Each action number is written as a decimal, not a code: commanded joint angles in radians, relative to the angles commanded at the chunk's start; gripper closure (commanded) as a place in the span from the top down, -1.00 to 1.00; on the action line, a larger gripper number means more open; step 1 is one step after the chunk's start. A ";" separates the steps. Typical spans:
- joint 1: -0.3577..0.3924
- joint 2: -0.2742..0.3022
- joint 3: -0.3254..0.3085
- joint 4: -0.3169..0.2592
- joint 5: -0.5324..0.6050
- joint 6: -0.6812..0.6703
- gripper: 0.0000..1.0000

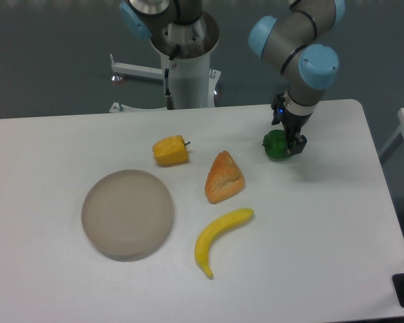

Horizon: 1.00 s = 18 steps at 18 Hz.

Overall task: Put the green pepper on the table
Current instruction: 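Open the gripper to release the green pepper on the table, then lift the open gripper up away from the green pepper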

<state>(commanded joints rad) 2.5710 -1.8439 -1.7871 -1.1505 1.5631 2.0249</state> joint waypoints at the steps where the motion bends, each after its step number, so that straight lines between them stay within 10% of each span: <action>1: 0.000 0.002 0.003 -0.002 0.000 -0.003 1.00; 8: -0.054 -0.020 0.164 -0.066 -0.014 -0.271 1.00; 18: -0.185 -0.201 0.463 -0.175 -0.002 -0.523 1.00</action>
<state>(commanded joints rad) 2.3855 -2.0446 -1.3240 -1.3254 1.5616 1.5018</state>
